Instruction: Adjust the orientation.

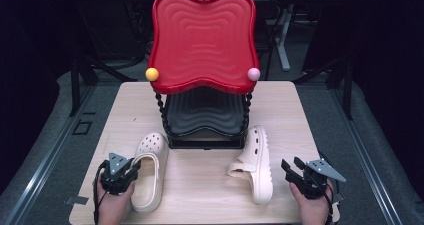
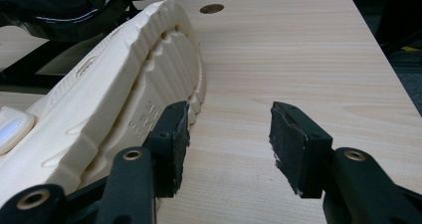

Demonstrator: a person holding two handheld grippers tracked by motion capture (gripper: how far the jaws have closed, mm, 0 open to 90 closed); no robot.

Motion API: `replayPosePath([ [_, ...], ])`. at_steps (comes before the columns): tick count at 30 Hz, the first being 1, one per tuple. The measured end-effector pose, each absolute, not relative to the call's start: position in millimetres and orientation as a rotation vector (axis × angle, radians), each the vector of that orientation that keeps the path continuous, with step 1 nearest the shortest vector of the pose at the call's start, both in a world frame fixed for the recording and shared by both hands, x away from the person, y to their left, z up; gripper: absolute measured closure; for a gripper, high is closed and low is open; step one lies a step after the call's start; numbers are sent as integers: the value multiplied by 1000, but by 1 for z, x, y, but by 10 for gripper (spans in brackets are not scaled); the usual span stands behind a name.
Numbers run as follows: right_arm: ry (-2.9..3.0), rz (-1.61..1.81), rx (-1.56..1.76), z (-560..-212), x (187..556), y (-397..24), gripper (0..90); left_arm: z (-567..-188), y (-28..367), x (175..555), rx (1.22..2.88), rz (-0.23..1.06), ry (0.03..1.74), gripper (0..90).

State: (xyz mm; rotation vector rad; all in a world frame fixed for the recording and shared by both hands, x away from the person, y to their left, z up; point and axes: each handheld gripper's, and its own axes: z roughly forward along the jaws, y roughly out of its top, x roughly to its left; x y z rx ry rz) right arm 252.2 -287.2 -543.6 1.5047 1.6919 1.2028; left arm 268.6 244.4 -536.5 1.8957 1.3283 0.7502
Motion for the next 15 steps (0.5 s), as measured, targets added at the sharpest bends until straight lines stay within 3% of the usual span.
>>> replayPosePath([
  [3, 1698, 1206, 1494, -542, 251, -286, 491, -535, 245, 264, 1899, 739, 1335, 731],
  [8, 1699, 1238, 1387, -517, 237, -272, 754, -535, 249, 254, 1848, 682, 1304, 688],
  [12, 1759, 1280, 1264, -502, 231, -254, 848, -532, 251, 254, 1822, 686, 1297, 612],
  [15, 1810, 1283, 1234, -503, 231, -243, 867, -533, 253, 254, 1822, 682, 1300, 587],
])
